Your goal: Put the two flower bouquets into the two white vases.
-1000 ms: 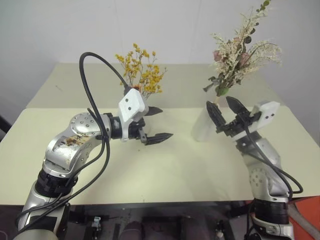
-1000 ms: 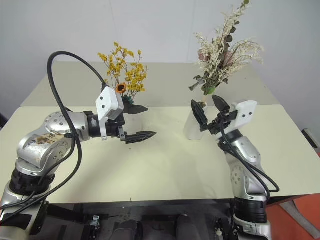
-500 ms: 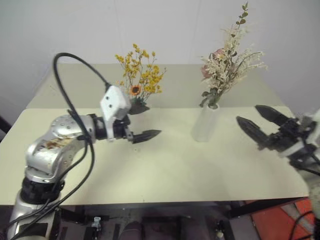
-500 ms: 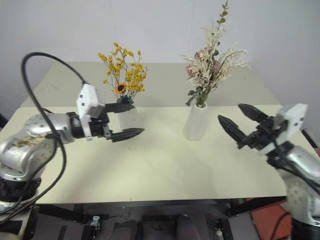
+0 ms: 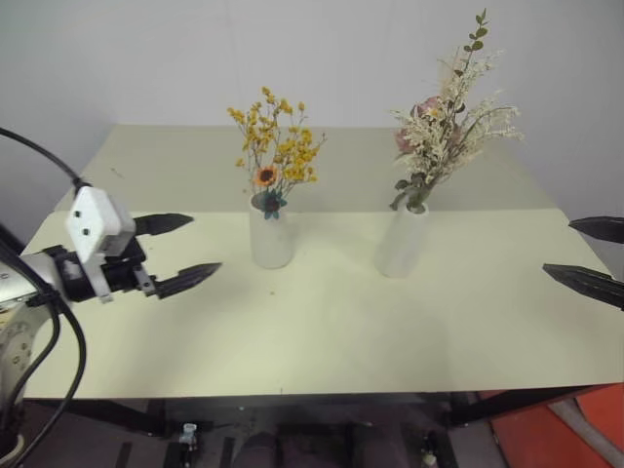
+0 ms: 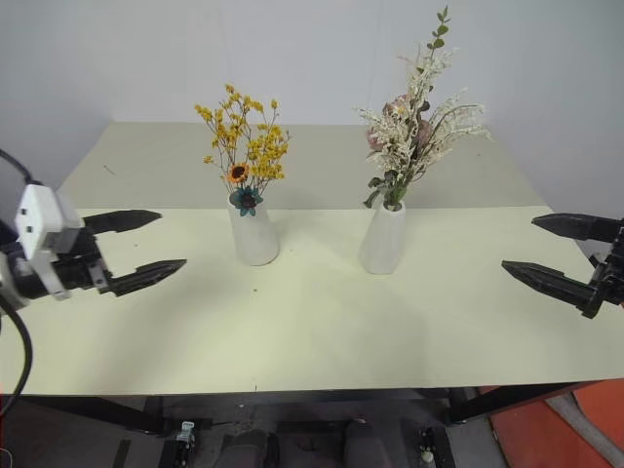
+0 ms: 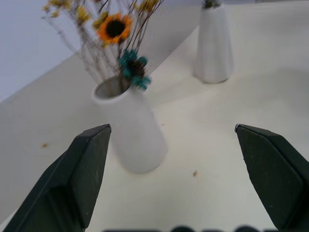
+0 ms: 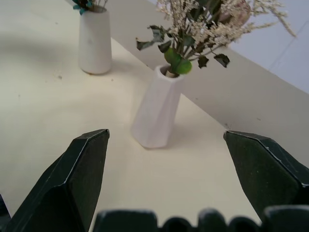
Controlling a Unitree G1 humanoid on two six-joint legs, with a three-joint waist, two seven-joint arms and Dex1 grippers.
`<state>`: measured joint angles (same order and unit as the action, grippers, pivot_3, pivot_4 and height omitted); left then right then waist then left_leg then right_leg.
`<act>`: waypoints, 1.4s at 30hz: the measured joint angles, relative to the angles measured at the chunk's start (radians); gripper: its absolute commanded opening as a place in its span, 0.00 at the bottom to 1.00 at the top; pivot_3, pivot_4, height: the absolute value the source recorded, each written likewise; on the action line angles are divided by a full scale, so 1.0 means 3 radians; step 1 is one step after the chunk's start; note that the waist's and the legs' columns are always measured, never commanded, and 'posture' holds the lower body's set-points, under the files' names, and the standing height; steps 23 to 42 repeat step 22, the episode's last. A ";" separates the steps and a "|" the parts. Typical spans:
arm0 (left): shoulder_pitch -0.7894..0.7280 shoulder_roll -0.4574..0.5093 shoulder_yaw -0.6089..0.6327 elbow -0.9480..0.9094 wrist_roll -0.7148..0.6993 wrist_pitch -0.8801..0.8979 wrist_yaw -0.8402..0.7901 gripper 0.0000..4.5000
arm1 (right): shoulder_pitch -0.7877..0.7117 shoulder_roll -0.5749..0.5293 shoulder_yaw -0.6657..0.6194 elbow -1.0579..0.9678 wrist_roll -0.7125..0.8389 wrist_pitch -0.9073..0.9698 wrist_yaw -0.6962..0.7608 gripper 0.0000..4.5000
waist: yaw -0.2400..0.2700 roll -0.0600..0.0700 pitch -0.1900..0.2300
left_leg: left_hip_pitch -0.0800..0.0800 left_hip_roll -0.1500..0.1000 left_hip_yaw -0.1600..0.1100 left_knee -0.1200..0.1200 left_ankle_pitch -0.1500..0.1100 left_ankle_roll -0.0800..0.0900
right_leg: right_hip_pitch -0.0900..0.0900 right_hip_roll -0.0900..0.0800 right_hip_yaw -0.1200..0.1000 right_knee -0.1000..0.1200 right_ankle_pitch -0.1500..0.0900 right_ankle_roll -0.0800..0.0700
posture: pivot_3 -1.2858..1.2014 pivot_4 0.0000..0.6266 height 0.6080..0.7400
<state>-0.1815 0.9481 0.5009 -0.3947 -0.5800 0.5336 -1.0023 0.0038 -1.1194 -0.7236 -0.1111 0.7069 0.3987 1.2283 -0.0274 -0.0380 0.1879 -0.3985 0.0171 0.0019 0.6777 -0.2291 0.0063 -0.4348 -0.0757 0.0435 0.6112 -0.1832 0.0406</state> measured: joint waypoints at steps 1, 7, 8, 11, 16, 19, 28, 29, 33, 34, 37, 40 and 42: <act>0.0004 0.0000 0.0035 0.0007 0.0011 -0.0032 0.0000 1.00 | -0.0001 0.0000 0.0000 0.0008 -0.0010 -0.0002 0.0018 0.99 | 0.0008 0.0000 0.0000 | 0.0000 0.0000 0.0001 0.0000 0.0000 0.0000 | 0.0000 -0.0001 0.0000 0.0000 0.0000 0.0000 | 0.52 0.24 1.00; 0.0007 0.0000 0.0152 0.0063 -0.0026 -0.0099 0.0051 1.00 | -0.0017 -0.0016 -0.0003 0.0056 -0.0189 -0.0081 0.0108 0.99 | 0.0039 0.0000 0.0000 | -0.0001 0.0000 0.0002 0.0000 0.0000 0.0000 | -0.0001 -0.0002 0.0000 0.0000 0.0000 0.0001 | 0.52 0.24 1.00; 0.0004 0.0000 0.0152 0.0062 -0.0043 -0.0097 0.0059 1.00 | -0.0023 -0.0016 -0.0003 0.0062 -0.0193 -0.0082 0.0116 0.99 | 0.0041 0.0000 0.0000 | -0.0001 0.0000 0.0002 0.0000 0.0000 0.0000 | -0.0001 -0.0002 0.0000 0.0000 0.0000 0.0002 | 0.52 0.24 1.00; -0.0018 0.0003 0.0151 0.0061 -0.0063 -0.0094 0.0071 1.00 | -0.0111 -0.0015 -0.0010 0.0061 -0.0176 -0.0078 0.0120 0.99 | 0.0039 0.0000 0.0000 | 0.0000 0.0000 0.0002 0.0000 0.0000 0.0000 | -0.0001 -0.0001 0.0000 0.0001 0.0000 0.0002 | 0.52 0.24 1.00; -0.0020 0.0011 0.0151 0.0062 -0.0154 -0.0062 0.0094 1.00 | -0.0137 -0.0015 -0.0027 0.0070 -0.0214 -0.0090 0.0147 0.99 | 0.0039 0.0000 0.0000 | -0.0001 0.0000 0.0003 0.0000 0.0000 0.0000 | -0.0001 -0.0001 0.0000 0.0000 0.0000 0.0002 | 0.52 0.24 1.00; -0.0058 0.0011 0.0147 0.0062 -0.0170 -0.0040 0.0125 1.00 | -0.0176 -0.0017 -0.0026 0.0078 -0.0215 -0.0090 0.0192 0.99 | 0.0040 0.0000 0.0000 | 0.0000 0.0000 0.0003 0.0000 0.0000 0.0000 | -0.0001 -0.0001 0.0000 0.0001 0.0002 0.0004 | 0.52 0.24 1.00; -0.0102 0.0030 0.0088 0.0061 -0.0152 -0.0045 0.0155 1.00 | -0.0168 -0.0017 -0.0027 0.0069 -0.0218 -0.0089 0.0209 0.99 | 0.0041 0.0000 0.0000 | 0.0000 0.0000 0.0003 0.0000 0.0000 0.0000 | 0.0000 -0.0001 0.0001 0.0001 0.0002 0.0005 | 0.52 0.24 1.00; -0.0102 0.0030 0.0088 0.0061 -0.0152 -0.0045 0.0155 1.00 | -0.0168 -0.0017 -0.0027 0.0069 -0.0218 -0.0089 0.0209 0.99 | 0.0041 0.0000 0.0000 | 0.0000 0.0000 0.0003 0.0000 0.0000 0.0000 | 0.0000 -0.0001 0.0001 0.0001 0.0002 0.0005 | 0.52 0.24 1.00; -0.0102 0.0030 0.0088 0.0061 -0.0152 -0.0045 0.0155 1.00 | -0.0168 -0.0017 -0.0027 0.0069 -0.0218 -0.0089 0.0209 0.99 | 0.0041 0.0000 0.0000 | 0.0000 0.0000 0.0003 0.0000 0.0000 0.0000 | 0.0000 -0.0001 0.0001 0.0001 0.0002 0.0005 | 0.52 0.24 1.00; -0.0102 0.0030 0.0088 0.0061 -0.0152 -0.0045 0.0155 1.00 | -0.0168 -0.0017 -0.0027 0.0069 -0.0218 -0.0089 0.0209 0.99 | 0.0041 0.0000 0.0000 | 0.0000 0.0000 0.0003 0.0000 0.0000 0.0000 | 0.0000 -0.0001 0.0001 0.0001 0.0002 0.0005 | 0.52 0.24 1.00; -0.0102 0.0030 0.0088 0.0061 -0.0152 -0.0045 0.0155 1.00 | -0.0168 -0.0017 -0.0027 0.0069 -0.0218 -0.0089 0.0209 0.99 | 0.0041 0.0000 0.0000 | 0.0000 0.0000 0.0003 0.0000 0.0000 0.0000 | 0.0000 -0.0001 0.0001 0.0001 0.0002 0.0005 | 0.52 0.24 1.00; -0.0102 0.0030 0.0088 0.0061 -0.0152 -0.0045 0.0155 1.00 | -0.0168 -0.0017 -0.0027 0.0069 -0.0218 -0.0089 0.0209 0.99 | 0.0041 0.0000 0.0000 | 0.0000 0.0000 0.0003 0.0000 0.0000 0.0000 | 0.0000 -0.0001 0.0001 0.0001 0.0002 0.0005 | 0.52 0.24 1.00; -0.0102 0.0030 0.0088 0.0061 -0.0152 -0.0045 0.0155 1.00 | -0.0168 -0.0017 -0.0027 0.0069 -0.0218 -0.0089 0.0209 0.99 | 0.0041 0.0000 0.0000 | 0.0000 0.0000 0.0003 0.0000 0.0000 0.0000 | 0.0000 -0.0001 0.0001 0.0001 0.0002 0.0005 | 0.52 0.24 1.00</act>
